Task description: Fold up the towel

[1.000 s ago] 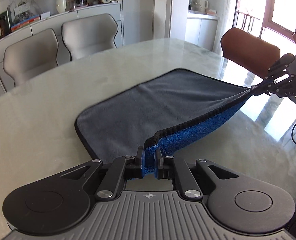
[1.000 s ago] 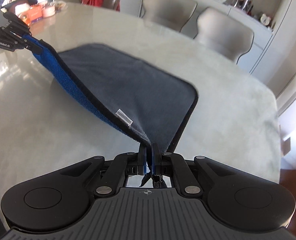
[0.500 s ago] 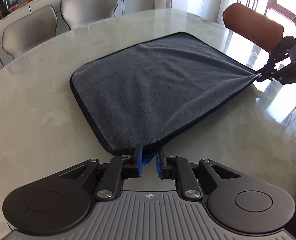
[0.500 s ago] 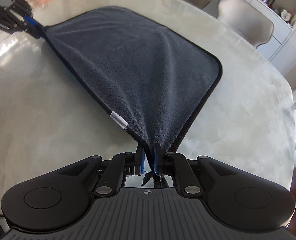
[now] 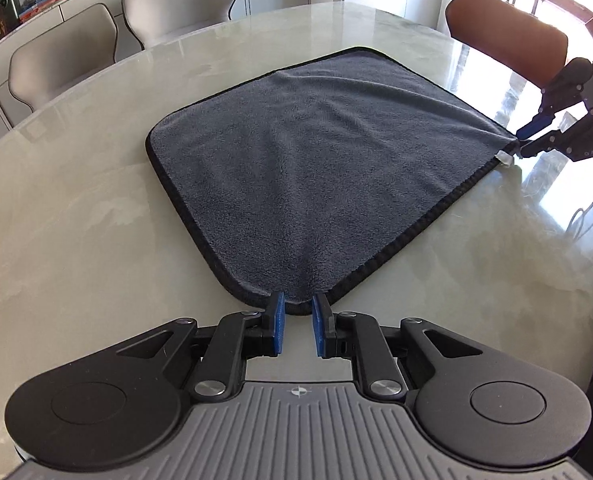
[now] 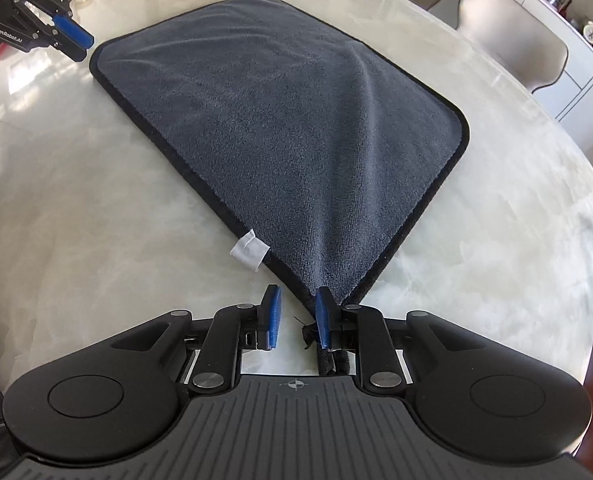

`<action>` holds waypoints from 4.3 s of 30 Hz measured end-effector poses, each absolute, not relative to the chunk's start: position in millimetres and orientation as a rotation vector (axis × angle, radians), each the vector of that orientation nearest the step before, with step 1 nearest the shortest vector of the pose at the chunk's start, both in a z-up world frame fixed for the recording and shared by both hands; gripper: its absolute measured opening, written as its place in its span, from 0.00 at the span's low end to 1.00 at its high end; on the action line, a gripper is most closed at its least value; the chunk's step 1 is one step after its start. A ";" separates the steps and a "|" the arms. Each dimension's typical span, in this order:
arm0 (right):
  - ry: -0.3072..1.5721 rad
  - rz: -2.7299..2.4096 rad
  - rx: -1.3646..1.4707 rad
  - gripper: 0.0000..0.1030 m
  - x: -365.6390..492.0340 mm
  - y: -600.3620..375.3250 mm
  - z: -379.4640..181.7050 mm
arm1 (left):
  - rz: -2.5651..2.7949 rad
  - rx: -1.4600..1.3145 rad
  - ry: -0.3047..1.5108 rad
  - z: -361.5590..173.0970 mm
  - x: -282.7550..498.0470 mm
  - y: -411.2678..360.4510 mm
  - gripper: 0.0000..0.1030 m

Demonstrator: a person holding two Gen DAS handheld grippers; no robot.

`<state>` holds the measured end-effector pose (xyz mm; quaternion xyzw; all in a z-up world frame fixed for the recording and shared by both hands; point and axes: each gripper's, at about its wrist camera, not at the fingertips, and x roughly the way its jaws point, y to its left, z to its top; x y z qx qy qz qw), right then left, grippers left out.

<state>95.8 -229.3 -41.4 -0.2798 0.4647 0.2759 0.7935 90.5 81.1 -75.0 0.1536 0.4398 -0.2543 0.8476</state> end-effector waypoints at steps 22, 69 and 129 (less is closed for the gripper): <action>1.037 0.464 -0.497 0.32 98.0 -245.7 -46.9 | -0.439 0.191 1.046 -98.5 111.3 91.0 0.46; 0.960 0.467 -0.356 0.15 123.3 -251.8 -17.7 | -0.559 0.302 0.974 -75.0 113.3 68.5 0.23; 0.854 0.547 -0.234 0.10 164.1 -236.7 17.9 | -0.608 0.452 0.892 -51.8 147.3 37.5 0.06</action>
